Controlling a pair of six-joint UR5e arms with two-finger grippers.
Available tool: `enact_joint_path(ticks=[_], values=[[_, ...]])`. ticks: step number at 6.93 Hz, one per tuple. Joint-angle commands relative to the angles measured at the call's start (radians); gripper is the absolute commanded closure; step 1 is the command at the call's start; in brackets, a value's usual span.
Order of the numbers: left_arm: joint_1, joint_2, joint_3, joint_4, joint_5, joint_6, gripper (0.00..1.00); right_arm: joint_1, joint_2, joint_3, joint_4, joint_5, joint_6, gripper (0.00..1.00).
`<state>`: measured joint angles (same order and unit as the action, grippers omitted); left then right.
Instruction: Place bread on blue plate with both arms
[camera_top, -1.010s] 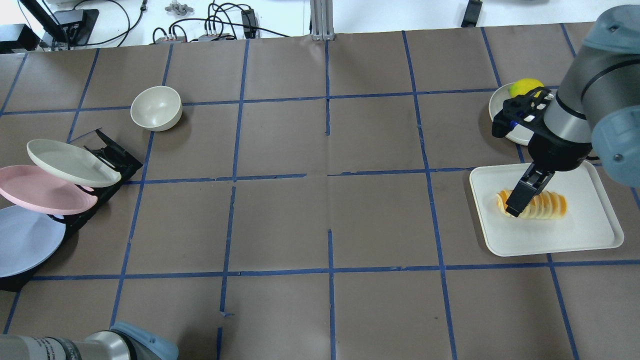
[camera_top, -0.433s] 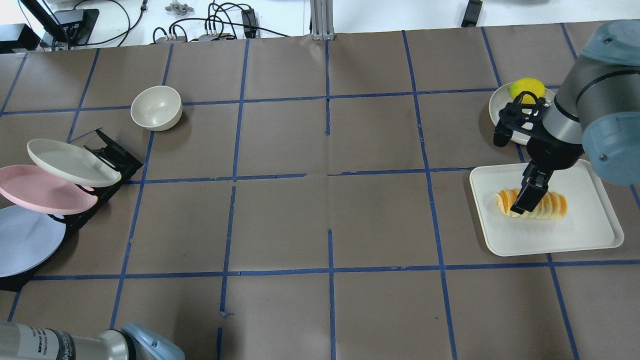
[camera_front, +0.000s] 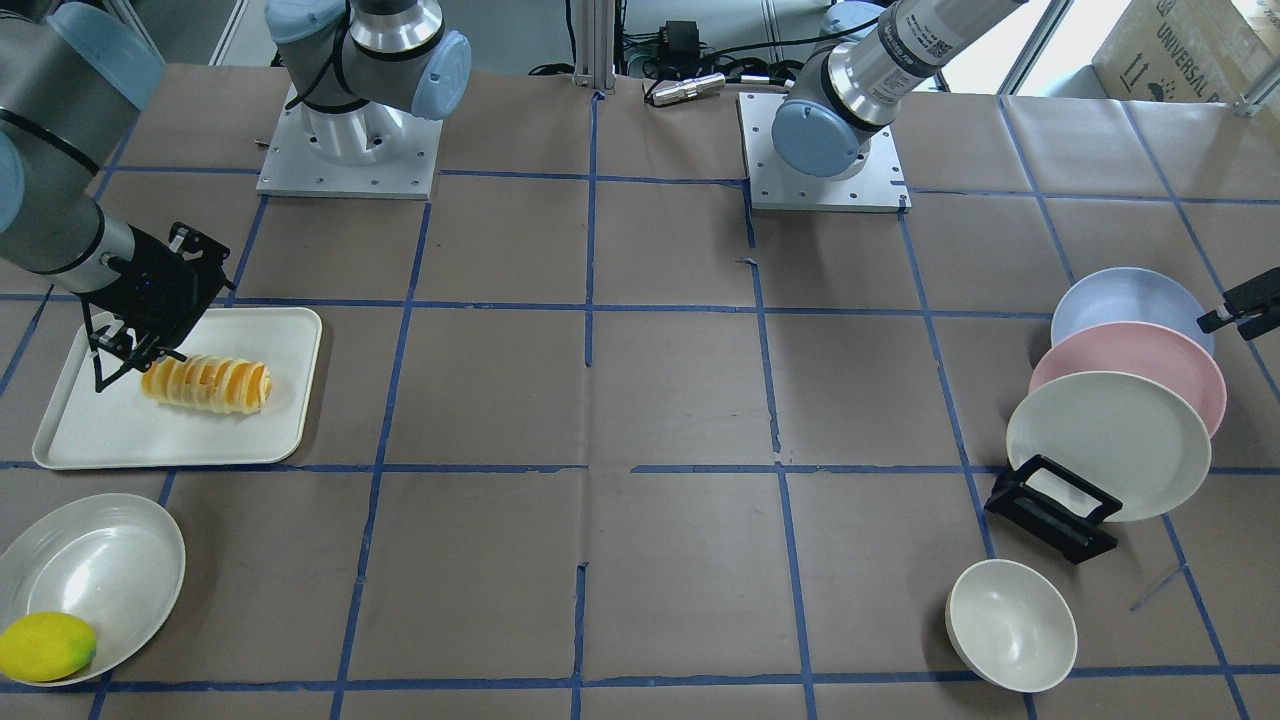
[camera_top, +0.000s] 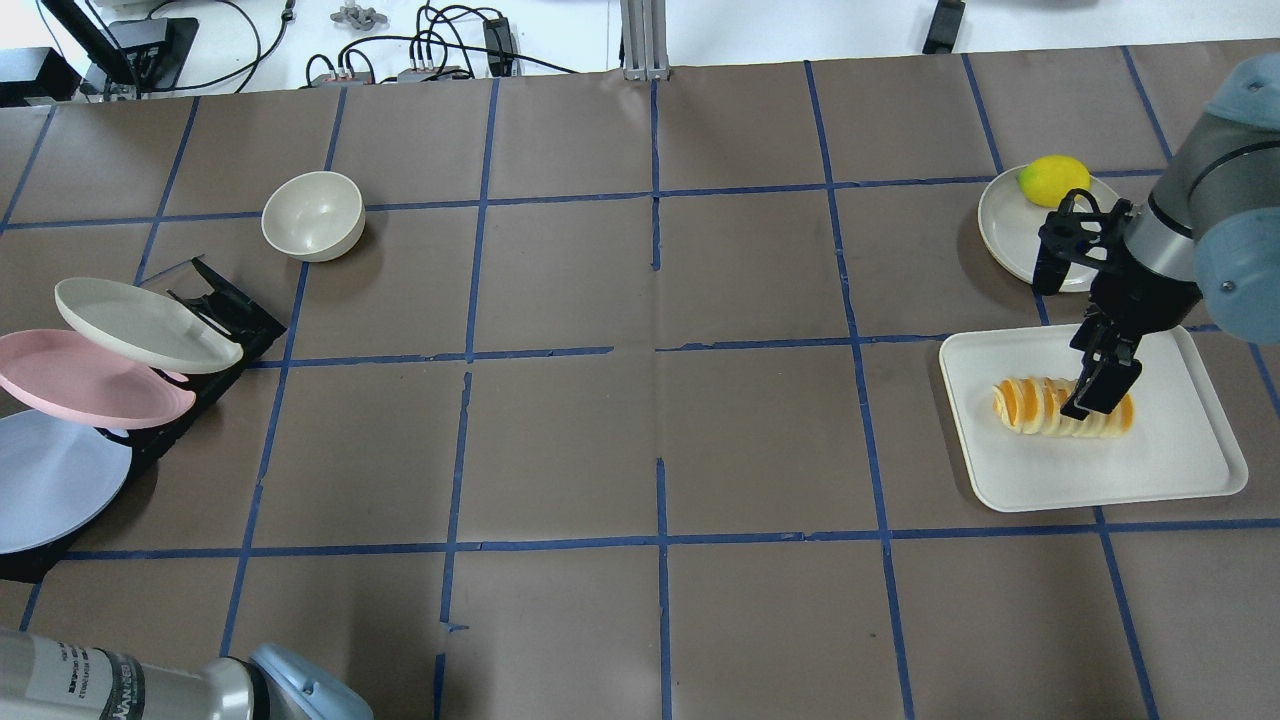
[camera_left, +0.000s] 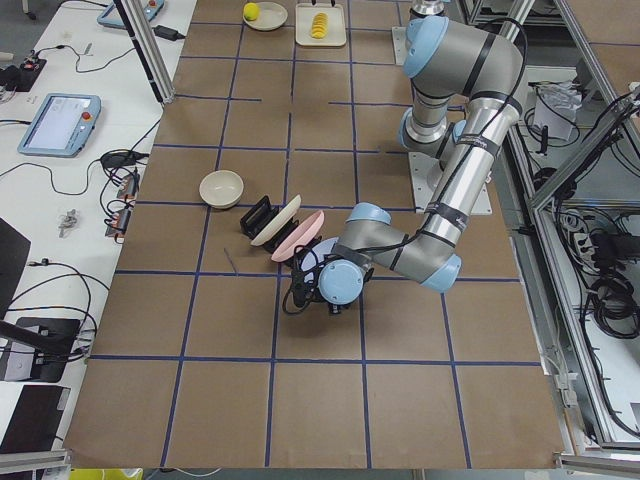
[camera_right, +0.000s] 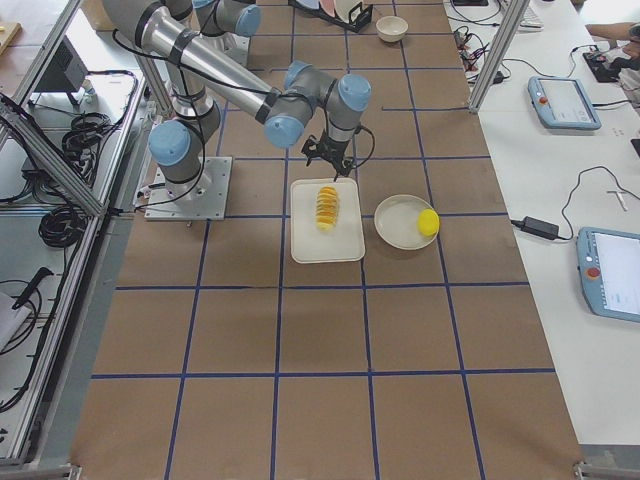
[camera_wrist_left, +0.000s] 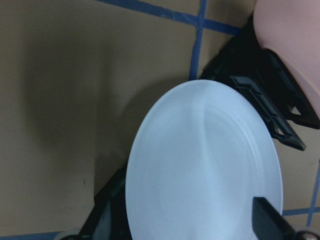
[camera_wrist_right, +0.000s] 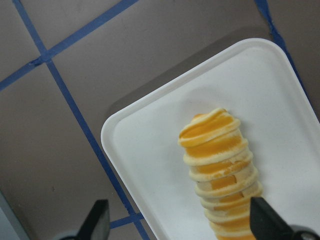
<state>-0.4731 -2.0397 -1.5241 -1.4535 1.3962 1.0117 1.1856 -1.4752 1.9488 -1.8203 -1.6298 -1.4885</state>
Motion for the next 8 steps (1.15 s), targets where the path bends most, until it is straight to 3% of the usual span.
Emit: enact_joint_path(ticks=[1, 4, 5, 6, 7, 8], values=[[-0.009, -0.057, 0.021, 0.001, -0.002, 0.005, 0.00, -0.012, 0.062, -0.001, -0.052, 0.001, -0.018, 0.00], [-0.012, -0.060, -0.001, -0.004, -0.006, 0.004, 0.01, -0.012, 0.110, 0.048, -0.161, -0.012, -0.068, 0.00], [-0.012, -0.062, -0.002, -0.005, -0.008, 0.004, 0.06, -0.012, 0.133, 0.050, -0.198, -0.010, -0.070, 0.00], [-0.012, -0.060, -0.002, -0.011, -0.005, 0.005, 0.23, -0.012, 0.151, 0.050, -0.233, -0.007, -0.073, 0.00], [-0.012, -0.060, -0.002, -0.016, 0.003, 0.008, 0.63, -0.012, 0.177, 0.052, -0.263, -0.007, -0.110, 0.00], [-0.010, -0.059, -0.001, -0.018, 0.027, 0.008, 0.97, -0.012, 0.193, 0.053, -0.280, -0.004, -0.133, 0.00]])
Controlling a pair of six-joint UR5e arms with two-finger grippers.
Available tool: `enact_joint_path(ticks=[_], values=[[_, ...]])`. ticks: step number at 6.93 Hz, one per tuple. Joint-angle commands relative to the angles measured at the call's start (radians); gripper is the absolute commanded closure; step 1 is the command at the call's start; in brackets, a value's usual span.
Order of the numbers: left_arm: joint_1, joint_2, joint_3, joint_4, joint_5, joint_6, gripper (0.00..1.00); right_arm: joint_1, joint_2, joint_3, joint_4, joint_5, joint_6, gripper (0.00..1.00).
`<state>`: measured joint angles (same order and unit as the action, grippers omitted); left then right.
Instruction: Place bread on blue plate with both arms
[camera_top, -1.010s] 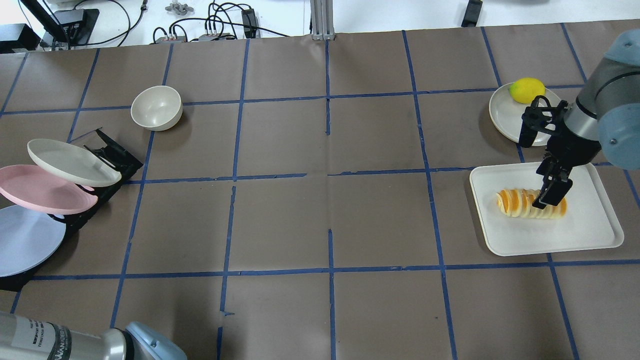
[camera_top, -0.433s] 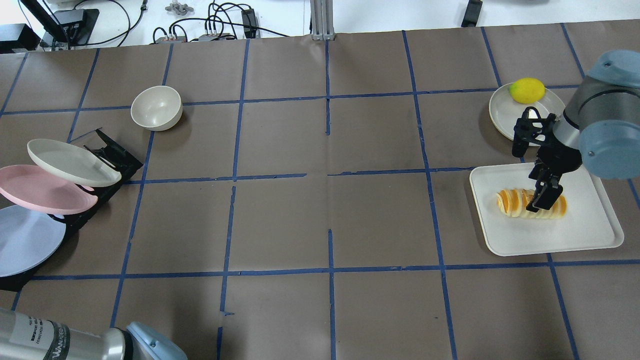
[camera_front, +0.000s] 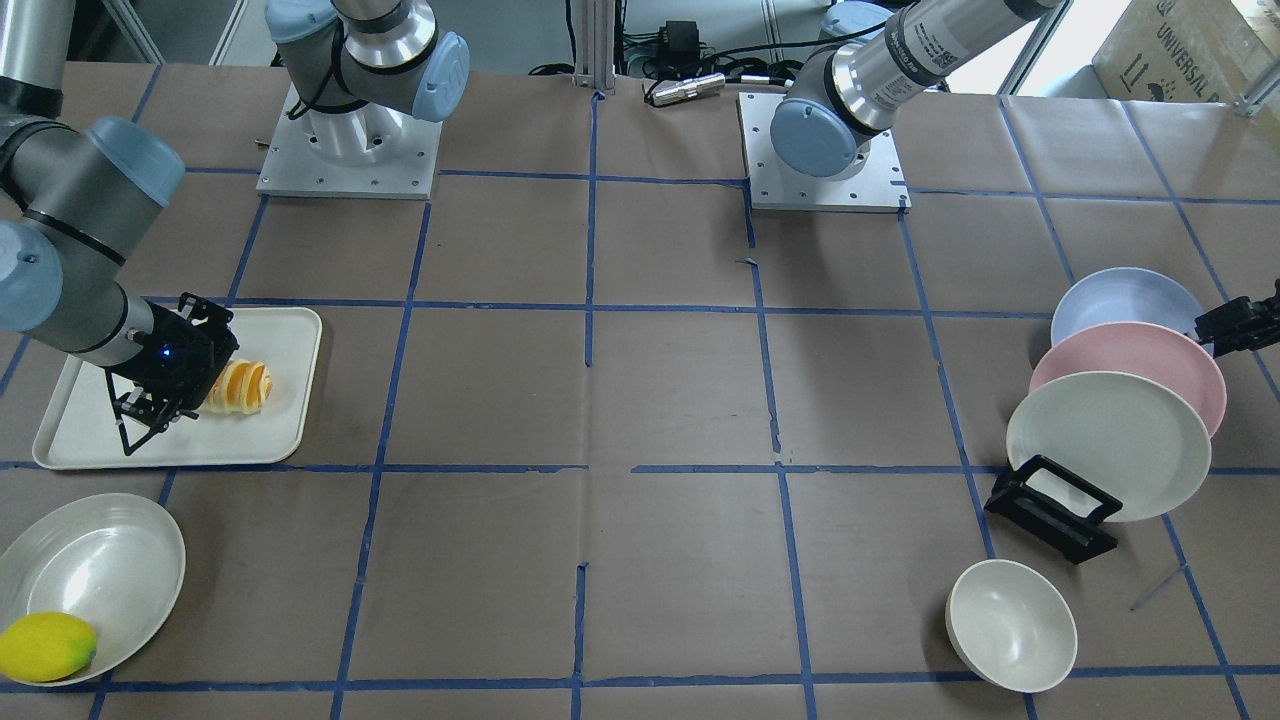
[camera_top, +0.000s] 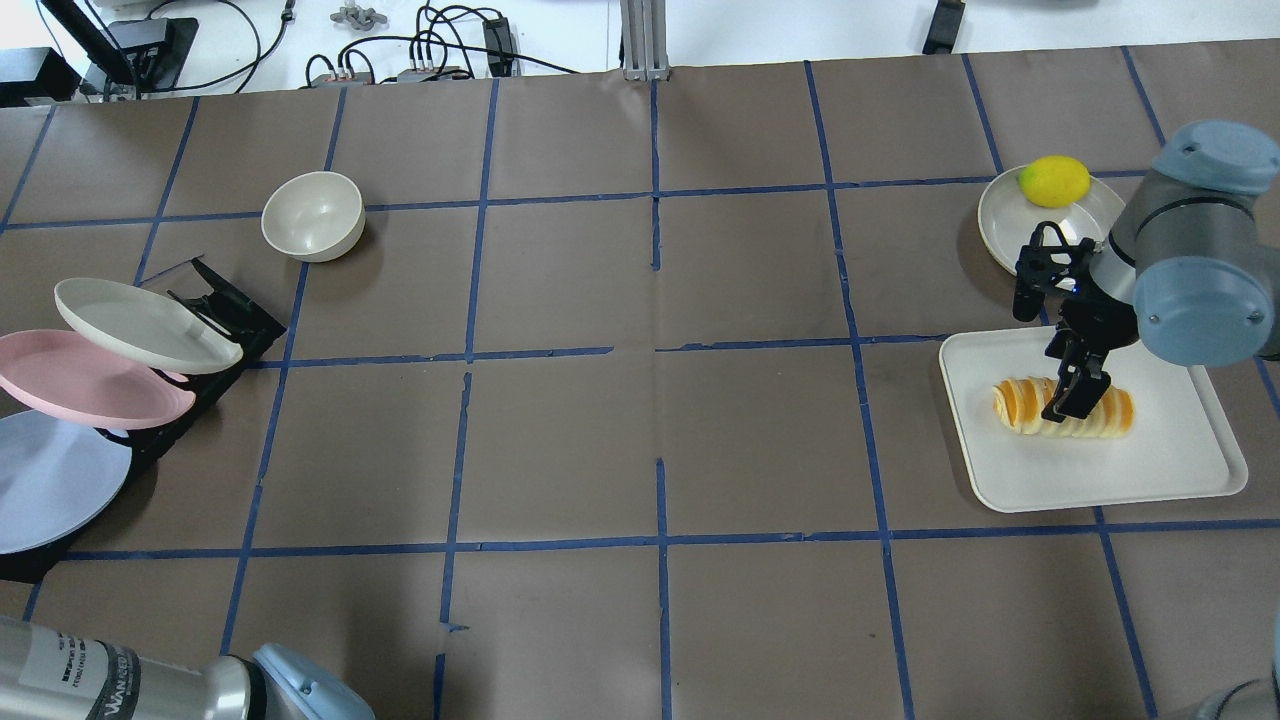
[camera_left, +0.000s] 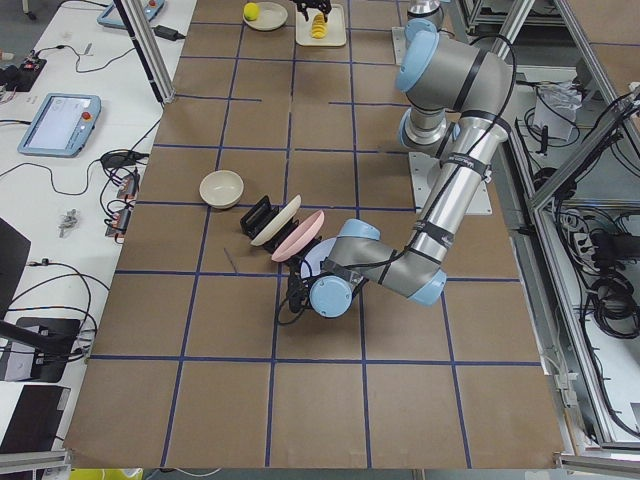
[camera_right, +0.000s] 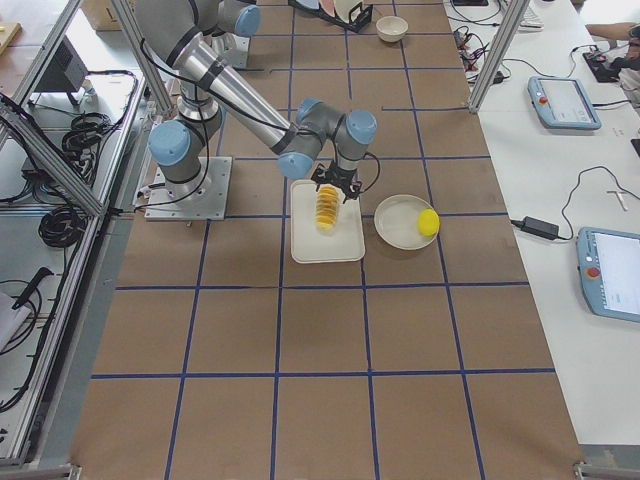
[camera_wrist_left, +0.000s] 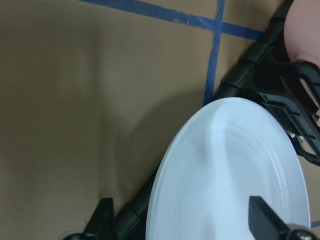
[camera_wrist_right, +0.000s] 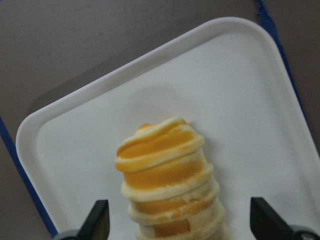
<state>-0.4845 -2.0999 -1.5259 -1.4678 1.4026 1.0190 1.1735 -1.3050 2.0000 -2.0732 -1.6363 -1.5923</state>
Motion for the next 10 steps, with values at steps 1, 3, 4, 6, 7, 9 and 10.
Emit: enact_joint_path(ticks=[1, 3, 4, 6, 7, 9, 10], values=[[0.003, 0.004, 0.013, -0.005, 0.022, 0.001, 1.00, 0.000, 0.021, 0.012, -0.027, 0.006, -0.031, 0.00], [0.003, 0.024, 0.023, -0.005, 0.022, 0.001, 1.00, 0.000, 0.013, 0.048, -0.027, 0.000, -0.060, 0.00], [0.004, 0.030, 0.023, -0.006, 0.022, 0.000, 1.00, 0.000, 0.012, 0.051, -0.027, 0.000, -0.083, 0.00], [0.007, 0.123, 0.026, -0.139, 0.027, -0.002, 1.00, 0.000, 0.012, 0.049, -0.028, -0.002, -0.084, 0.17], [0.012, 0.218, 0.026, -0.252, 0.035, -0.005, 1.00, 0.000, 0.012, 0.046, -0.028, -0.005, -0.104, 0.60], [0.012, 0.387, 0.026, -0.450, 0.033, -0.014, 1.00, 0.000, 0.010, 0.039, -0.028, -0.019, -0.107, 0.94], [0.012, 0.418, 0.026, -0.498, 0.033, -0.037, 1.00, 0.000, 0.006, 0.036, -0.028, -0.020, -0.104, 0.94]])
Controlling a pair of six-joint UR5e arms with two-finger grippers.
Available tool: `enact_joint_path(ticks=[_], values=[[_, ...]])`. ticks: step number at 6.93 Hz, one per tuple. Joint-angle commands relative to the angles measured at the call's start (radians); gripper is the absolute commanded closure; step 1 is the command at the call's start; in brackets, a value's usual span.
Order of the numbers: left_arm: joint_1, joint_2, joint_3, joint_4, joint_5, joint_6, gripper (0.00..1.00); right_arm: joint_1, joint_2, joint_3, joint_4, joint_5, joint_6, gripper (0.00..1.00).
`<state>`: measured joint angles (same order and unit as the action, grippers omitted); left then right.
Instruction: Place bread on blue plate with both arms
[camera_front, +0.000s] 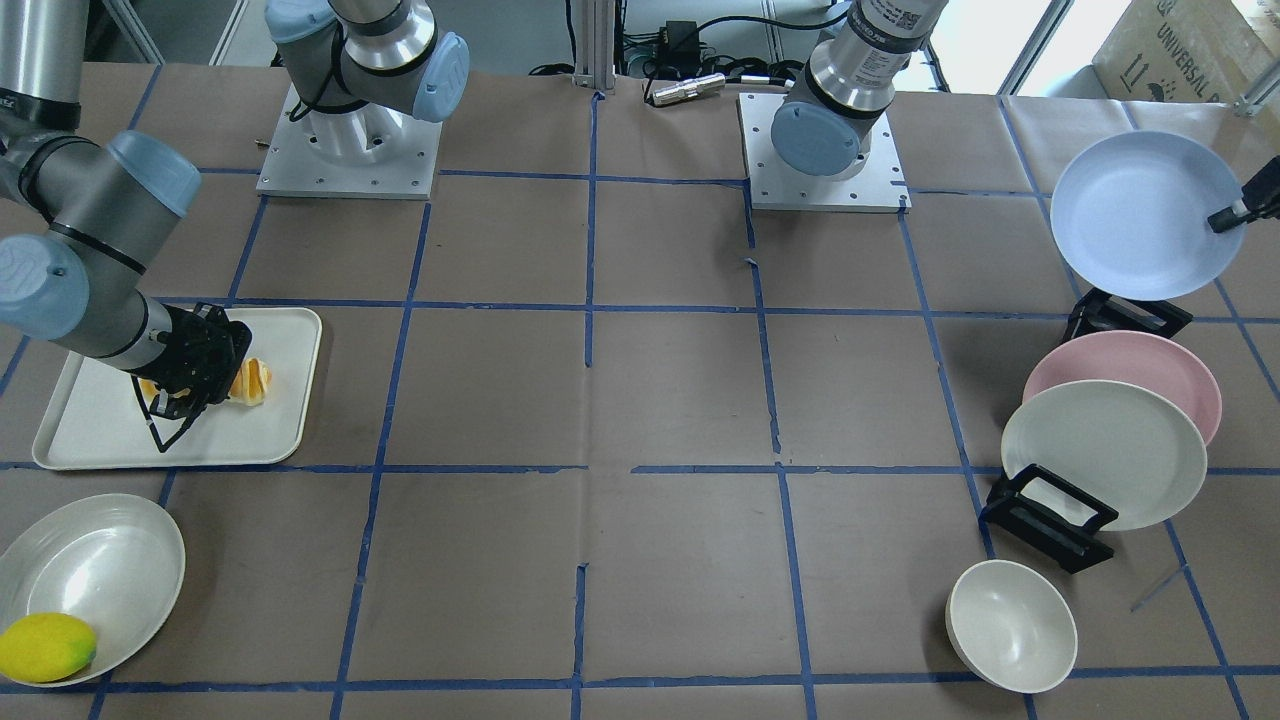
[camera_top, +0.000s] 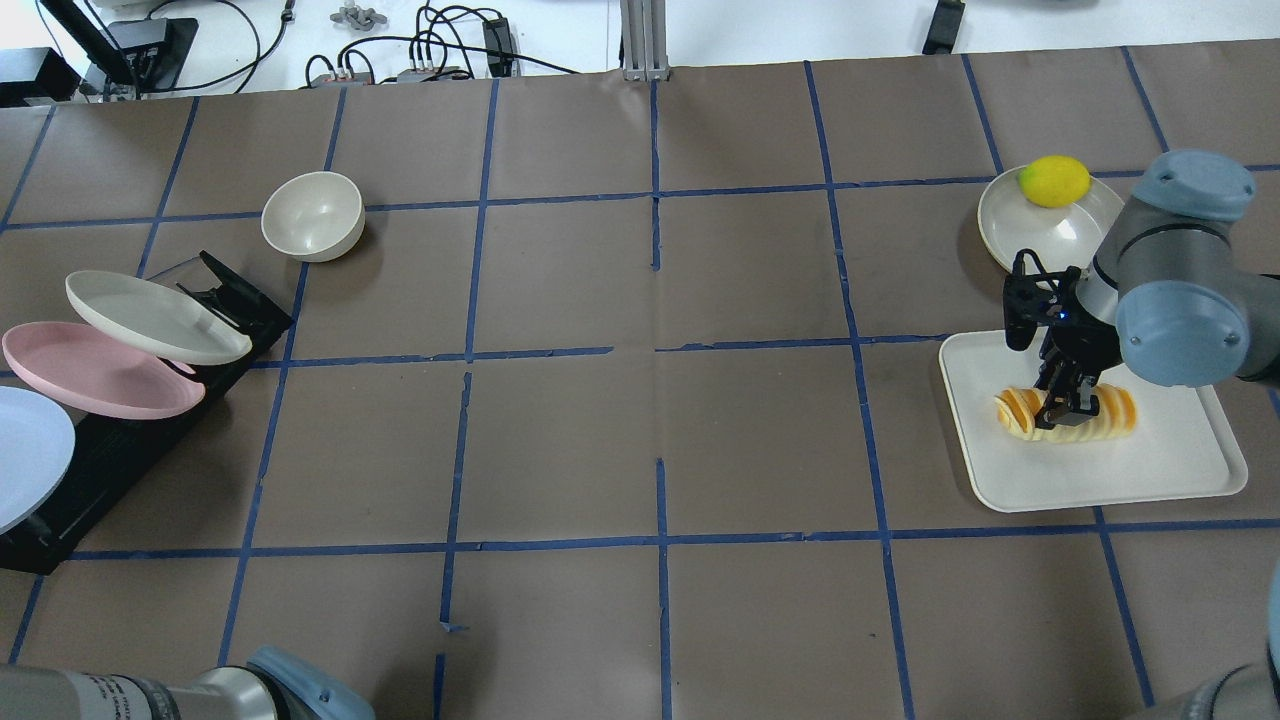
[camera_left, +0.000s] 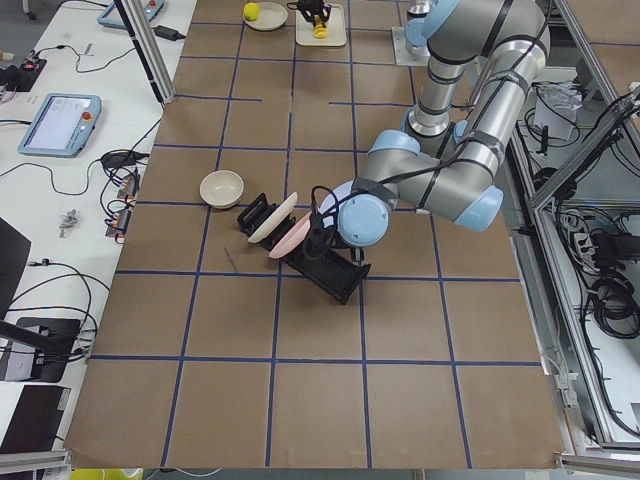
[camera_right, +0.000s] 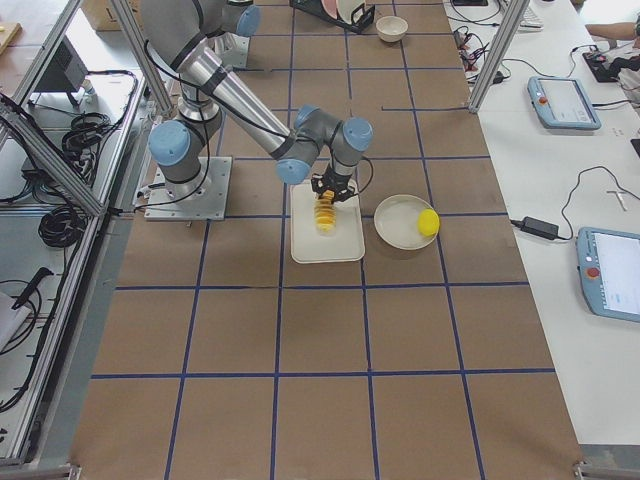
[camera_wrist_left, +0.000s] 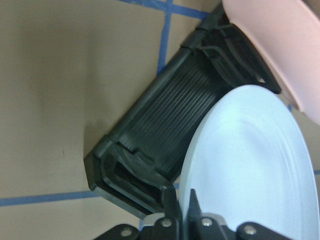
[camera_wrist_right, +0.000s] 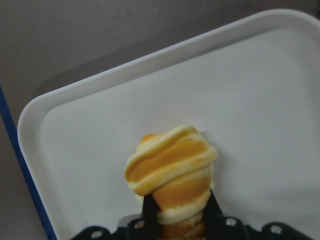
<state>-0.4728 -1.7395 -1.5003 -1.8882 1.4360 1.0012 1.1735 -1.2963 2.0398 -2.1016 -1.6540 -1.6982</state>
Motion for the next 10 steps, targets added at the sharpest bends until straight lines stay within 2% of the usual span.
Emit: enact_joint_path(ticks=[1, 2, 3, 4, 5, 6, 7, 8, 9, 10], values=[[0.000, 0.070, -0.003, -0.101, -0.006, -0.053, 1.00, 0.000, -0.011, -0.007, -0.001, -0.004, 0.008, 0.94], [-0.009, 0.063, -0.015, -0.106, -0.023, -0.097, 1.00, 0.000, -0.027, -0.018, -0.001, -0.004, 0.087, 0.94], [-0.057, 0.049, -0.032, -0.106, -0.101, -0.196, 1.00, 0.011, -0.061, -0.042, 0.014, 0.000, 0.252, 0.93], [-0.189, 0.061, -0.034, -0.094, -0.124, -0.263, 1.00, 0.032, -0.110, -0.061, 0.050, 0.009, 0.428, 0.93], [-0.325, 0.049, -0.061, -0.004, -0.220, -0.368, 1.00, 0.079, -0.139, -0.087, 0.075, 0.013, 0.615, 0.93], [-0.428, 0.029, -0.128, 0.129, -0.264, -0.468, 1.00, 0.147, -0.155, -0.133, 0.107, 0.014, 0.797, 0.93], [-0.531, 0.028, -0.250, 0.334, -0.260, -0.627, 1.00, 0.226, -0.164, -0.203, 0.211, 0.014, 1.001, 0.93], [-0.629, 0.023, -0.330, 0.489, -0.261, -0.757, 1.00, 0.304, -0.164, -0.273, 0.321, 0.013, 1.186, 0.93], [-0.759, -0.003, -0.369, 0.650, -0.258, -0.932, 1.00, 0.361, -0.163, -0.317, 0.398, 0.013, 1.342, 0.93], [-0.887, -0.055, -0.367, 0.805, -0.252, -1.142, 1.00, 0.405, -0.163, -0.317, 0.422, 0.013, 1.479, 0.93]])
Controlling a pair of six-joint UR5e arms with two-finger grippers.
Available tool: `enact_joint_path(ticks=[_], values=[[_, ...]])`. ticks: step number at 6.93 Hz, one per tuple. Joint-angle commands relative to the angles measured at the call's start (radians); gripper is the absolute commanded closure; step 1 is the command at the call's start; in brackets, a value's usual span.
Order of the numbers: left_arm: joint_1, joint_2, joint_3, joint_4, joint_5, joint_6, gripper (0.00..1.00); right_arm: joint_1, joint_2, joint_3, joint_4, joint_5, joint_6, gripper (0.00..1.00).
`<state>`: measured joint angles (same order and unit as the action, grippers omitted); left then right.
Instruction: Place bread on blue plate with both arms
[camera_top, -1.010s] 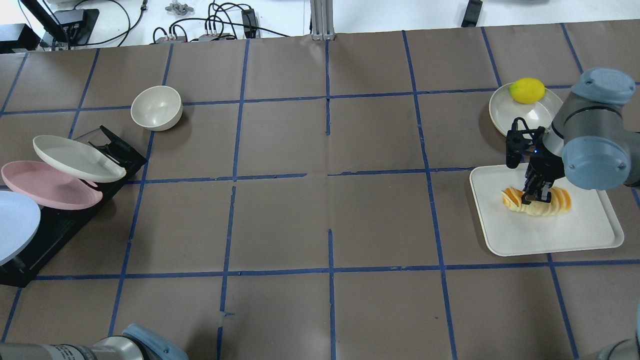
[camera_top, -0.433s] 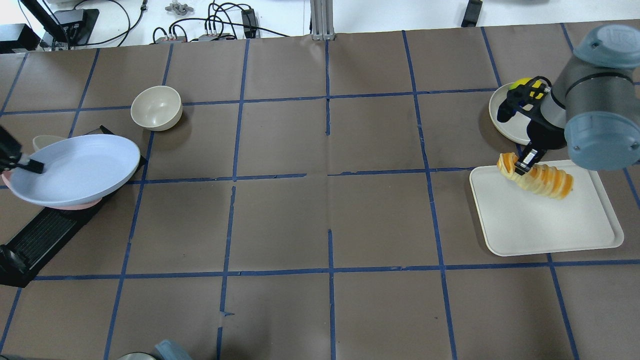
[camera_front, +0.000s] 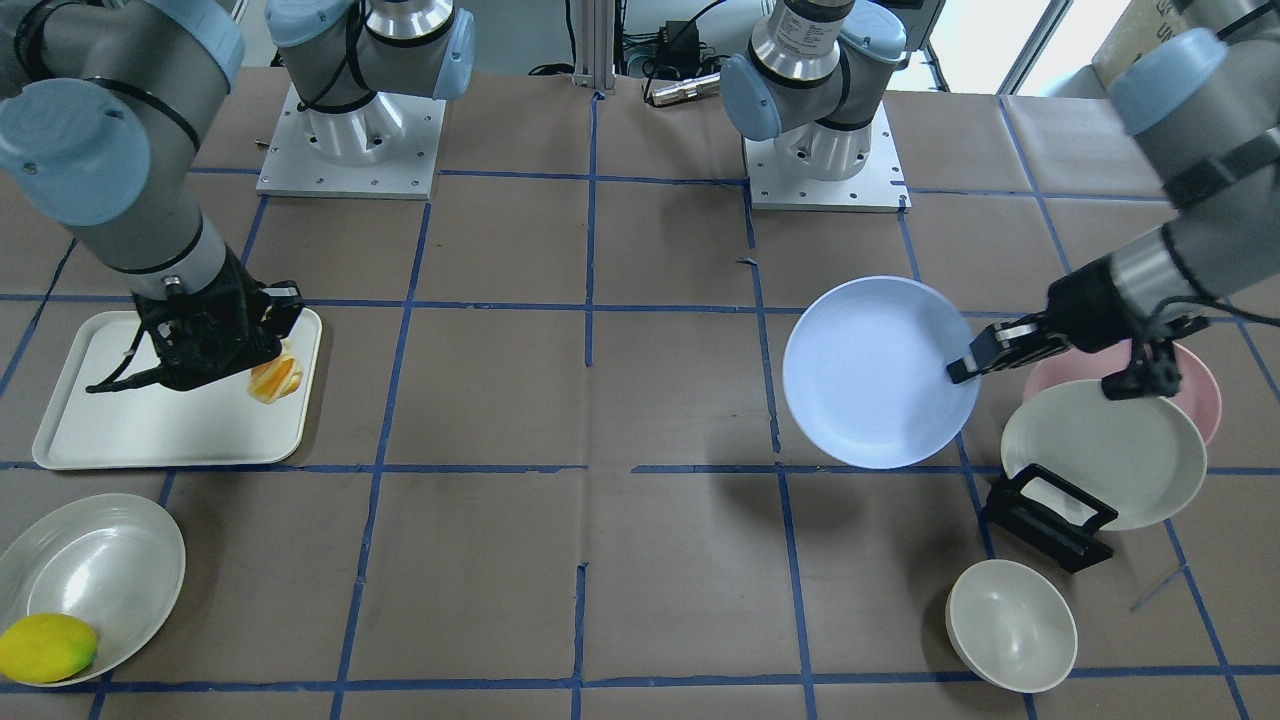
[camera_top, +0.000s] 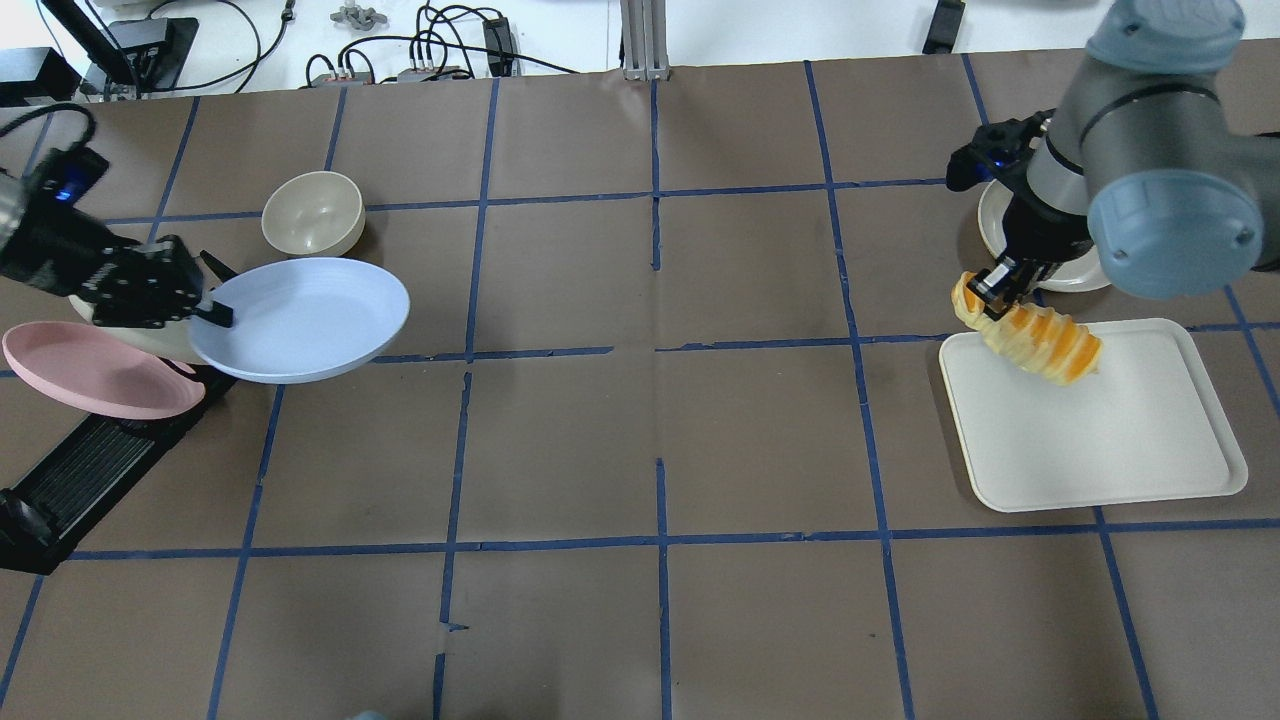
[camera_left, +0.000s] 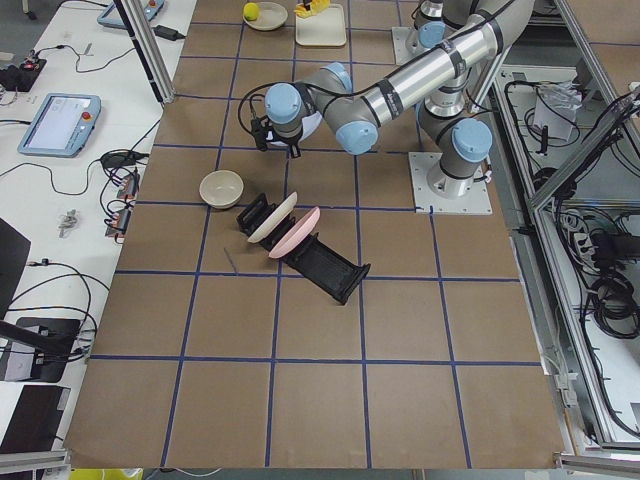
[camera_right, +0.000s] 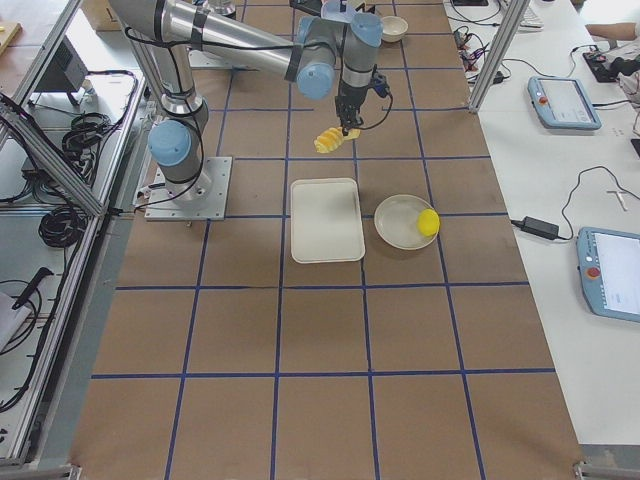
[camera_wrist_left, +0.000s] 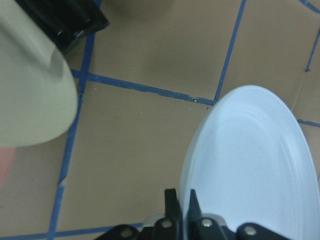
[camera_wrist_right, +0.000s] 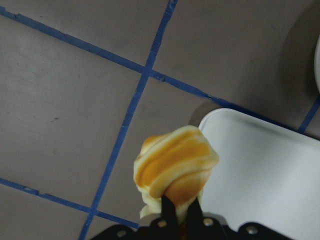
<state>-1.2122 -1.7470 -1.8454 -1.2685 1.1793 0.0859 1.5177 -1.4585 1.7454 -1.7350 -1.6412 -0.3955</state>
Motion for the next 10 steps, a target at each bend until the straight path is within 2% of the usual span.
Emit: enact_joint_path(ticks=[1, 2, 3, 4, 5, 6, 7, 8, 9, 10], values=[[-0.244, -0.084, -0.023, 0.295, 0.005, -0.402, 1.00, 0.093, 0.000, -0.018, 0.083, 0.001, 0.255, 0.93], [-0.298, -0.113, -0.031, 0.367, 0.005, -0.504, 1.00, 0.110, 0.000, -0.018, 0.104, 0.001, 0.312, 0.93], [-0.325, -0.136, -0.043, 0.415, 0.009, -0.550, 0.89, 0.136, 0.003, -0.024, 0.100, 0.003, 0.345, 0.93], [-0.331, -0.143, -0.066, 0.438, 0.019, -0.598, 0.16, 0.156, 0.003, -0.026, 0.086, 0.004, 0.357, 0.93], [-0.339, -0.143, -0.090, 0.455, 0.014, -0.636, 0.00, 0.157, 0.007, -0.027, 0.083, 0.009, 0.357, 0.93], [-0.322, -0.140, -0.093, 0.452, 0.019, -0.591, 0.00, 0.174, 0.039, -0.030, 0.078, 0.055, 0.395, 0.93], [-0.293, -0.132, -0.090, 0.451, 0.026, -0.465, 0.00, 0.220, 0.062, -0.040, 0.015, 0.058, 0.458, 0.93], [-0.209, -0.132, -0.083, 0.440, 0.031, -0.358, 0.00, 0.263, 0.108, -0.070, -0.023, 0.058, 0.501, 0.93], [-0.113, -0.125, -0.093, 0.408, 0.031, -0.154, 0.00, 0.306, 0.159, -0.123, -0.031, 0.060, 0.541, 0.93], [-0.055, -0.108, -0.077, 0.323, 0.043, -0.062, 0.00, 0.349, 0.220, -0.182, -0.066, 0.057, 0.570, 0.93]])
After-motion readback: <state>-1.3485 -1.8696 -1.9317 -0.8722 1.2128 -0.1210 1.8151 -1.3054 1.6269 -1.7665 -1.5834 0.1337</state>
